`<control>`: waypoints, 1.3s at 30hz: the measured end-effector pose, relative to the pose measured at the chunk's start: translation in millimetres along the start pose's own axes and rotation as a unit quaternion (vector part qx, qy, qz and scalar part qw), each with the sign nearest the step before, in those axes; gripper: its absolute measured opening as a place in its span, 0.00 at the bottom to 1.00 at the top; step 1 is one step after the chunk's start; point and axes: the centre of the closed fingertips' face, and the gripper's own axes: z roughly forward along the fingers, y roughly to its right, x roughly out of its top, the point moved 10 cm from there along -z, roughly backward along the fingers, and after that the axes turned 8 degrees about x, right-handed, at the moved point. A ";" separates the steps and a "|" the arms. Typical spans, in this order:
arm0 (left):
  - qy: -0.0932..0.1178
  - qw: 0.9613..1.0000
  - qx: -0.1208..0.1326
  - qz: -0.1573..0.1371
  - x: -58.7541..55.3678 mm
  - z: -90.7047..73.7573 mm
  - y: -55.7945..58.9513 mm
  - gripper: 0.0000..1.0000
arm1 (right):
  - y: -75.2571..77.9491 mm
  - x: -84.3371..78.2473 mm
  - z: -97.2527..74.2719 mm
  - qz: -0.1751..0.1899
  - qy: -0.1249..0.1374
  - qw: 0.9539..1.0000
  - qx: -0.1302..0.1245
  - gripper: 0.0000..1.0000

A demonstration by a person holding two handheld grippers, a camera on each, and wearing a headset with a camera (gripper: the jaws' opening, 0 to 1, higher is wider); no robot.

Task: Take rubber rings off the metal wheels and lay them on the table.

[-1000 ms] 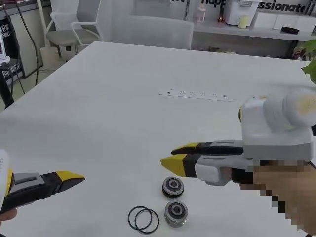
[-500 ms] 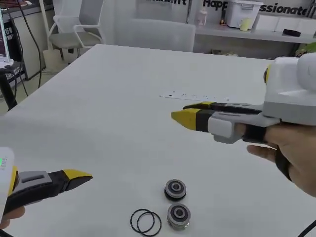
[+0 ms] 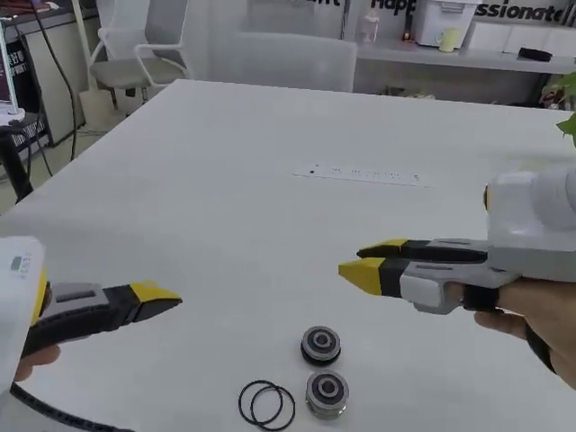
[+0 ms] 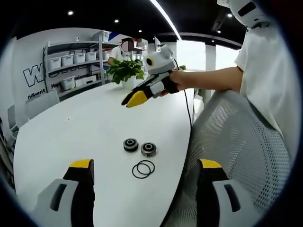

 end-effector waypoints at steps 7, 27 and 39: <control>0.009 0.999 0.000 0.044 25.4 3.3 -14.4 0.88 | 2.9 -11.8 6.8 -0.012 -0.044 0.999 0.010 0.22; 0.037 0.993 -0.027 0.107 79.8 57.7 -54.2 0.84 | 9.5 -52.6 16.1 -0.053 -0.176 0.983 0.008 0.22; 0.077 0.992 -0.023 0.096 75.1 103.1 -55.7 0.64 | 11.1 -66.8 24.2 -0.059 -0.208 0.976 -0.001 0.22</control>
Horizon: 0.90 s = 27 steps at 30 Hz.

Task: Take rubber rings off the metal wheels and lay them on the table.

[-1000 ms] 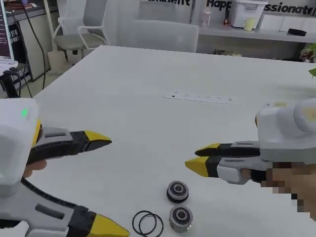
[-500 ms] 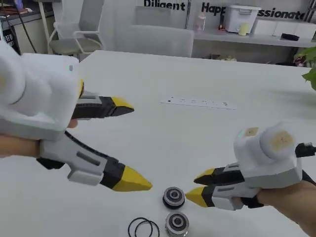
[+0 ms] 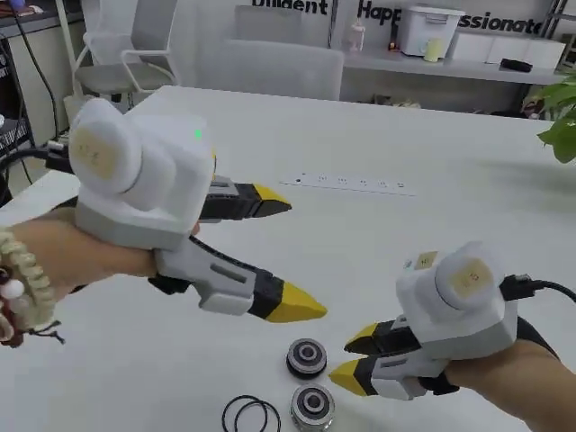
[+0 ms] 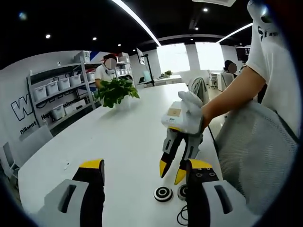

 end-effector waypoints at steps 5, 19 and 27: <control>-0.012 1.000 0.023 -0.016 -28.3 13.6 6.1 0.56 | -1.9 0.2 3.1 -0.004 -0.004 1.000 0.006 0.23; -0.090 0.995 0.008 -0.034 -76.5 35.4 26.9 0.42 | -3.1 -1.5 8.4 -0.007 -0.013 1.000 0.005 0.23; -0.111 0.993 0.009 -0.026 -85.9 41.4 33.9 0.32 | -4.1 -1.5 10.6 0.008 -0.002 1.000 0.015 0.22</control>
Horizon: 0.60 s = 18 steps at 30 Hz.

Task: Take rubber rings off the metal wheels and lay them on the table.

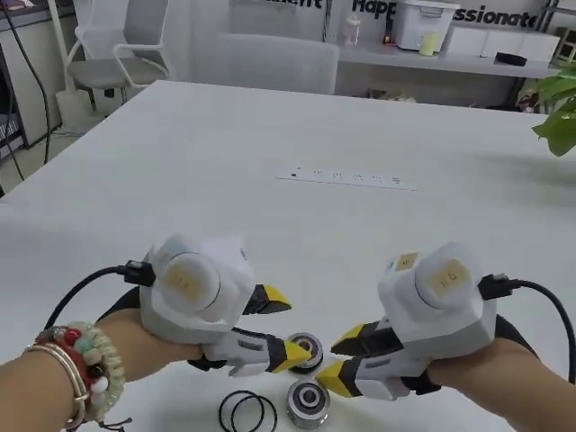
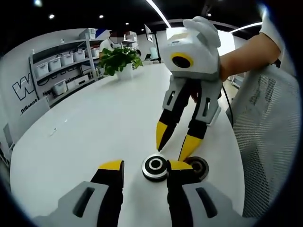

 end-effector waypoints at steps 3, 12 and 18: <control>-0.002 1.000 -0.003 -0.003 -0.8 0.2 1.5 0.30 | -2.0 0.1 1.1 -0.002 -0.001 1.000 0.008 0.23; 0.002 1.000 -0.008 -0.003 -2.0 3.5 6.9 0.21 | 0.0 1.6 1.6 0.031 0.025 0.999 0.010 0.30; 0.003 1.000 -0.016 -0.004 -1.0 4.7 10.6 0.17 | -0.7 1.0 4.3 0.044 0.031 0.998 0.011 0.29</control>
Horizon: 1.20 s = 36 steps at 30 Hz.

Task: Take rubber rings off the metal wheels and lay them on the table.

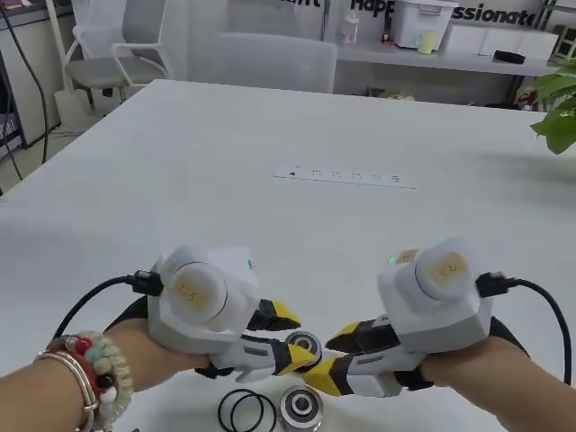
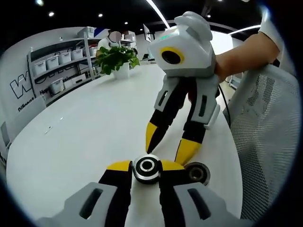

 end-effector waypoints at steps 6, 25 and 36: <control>0.001 1.000 -0.010 -0.008 0.3 0.4 3.0 0.10 | -0.6 0.1 1.9 0.000 -0.001 1.000 0.000 0.27; 0.011 1.000 -0.006 -0.007 -3.9 -0.9 2.7 0.08 | 3.6 -0.6 1.8 0.019 0.016 1.000 -0.003 0.19; 0.013 1.000 -0.004 -0.013 -5.2 -0.4 2.5 0.08 | 1.8 -1.6 2.3 -0.027 -0.003 1.000 -0.010 0.13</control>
